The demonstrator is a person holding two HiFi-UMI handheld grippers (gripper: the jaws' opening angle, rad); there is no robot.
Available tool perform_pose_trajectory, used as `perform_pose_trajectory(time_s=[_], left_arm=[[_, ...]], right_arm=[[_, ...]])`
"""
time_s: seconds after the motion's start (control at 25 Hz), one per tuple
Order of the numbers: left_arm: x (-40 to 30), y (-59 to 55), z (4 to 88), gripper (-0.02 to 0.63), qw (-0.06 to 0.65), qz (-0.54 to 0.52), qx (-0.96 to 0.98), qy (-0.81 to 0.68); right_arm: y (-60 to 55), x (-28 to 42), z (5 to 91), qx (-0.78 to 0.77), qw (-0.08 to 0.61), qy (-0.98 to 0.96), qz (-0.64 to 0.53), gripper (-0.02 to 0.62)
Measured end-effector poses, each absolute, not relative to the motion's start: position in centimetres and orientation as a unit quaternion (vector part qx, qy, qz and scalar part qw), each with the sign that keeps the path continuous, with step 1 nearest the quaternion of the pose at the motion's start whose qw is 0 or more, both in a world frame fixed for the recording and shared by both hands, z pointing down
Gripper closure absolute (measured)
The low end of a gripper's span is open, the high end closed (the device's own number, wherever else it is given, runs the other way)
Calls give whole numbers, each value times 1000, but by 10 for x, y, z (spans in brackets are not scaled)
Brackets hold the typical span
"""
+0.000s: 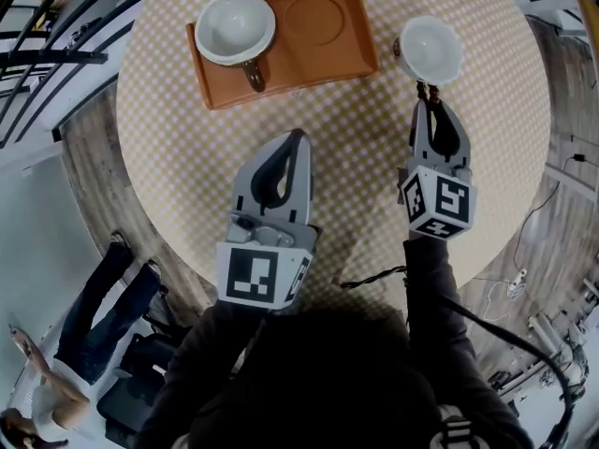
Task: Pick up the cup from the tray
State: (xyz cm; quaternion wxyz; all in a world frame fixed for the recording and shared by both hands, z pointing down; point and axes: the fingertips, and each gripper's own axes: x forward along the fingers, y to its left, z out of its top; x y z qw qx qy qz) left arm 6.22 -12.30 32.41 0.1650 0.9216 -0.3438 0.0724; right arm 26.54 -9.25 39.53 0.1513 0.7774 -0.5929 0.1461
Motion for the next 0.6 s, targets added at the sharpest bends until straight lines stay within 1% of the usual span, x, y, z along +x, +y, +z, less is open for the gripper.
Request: perform_pose_trajectory(time_s=[0.24, 0.36, 0.6], left_arm=[[59, -129, 319, 600, 170, 53, 914, -364], [52, -132, 317, 600, 167, 48, 909, -378], [38, -133, 305, 600, 161, 34, 905, -393]], right_arm=[[-66, 247, 379, 769, 140, -610, 133, 532], [-79, 221, 364, 743, 118, -649, 116, 566], [-106, 156, 331, 684, 98, -718, 83, 588]])
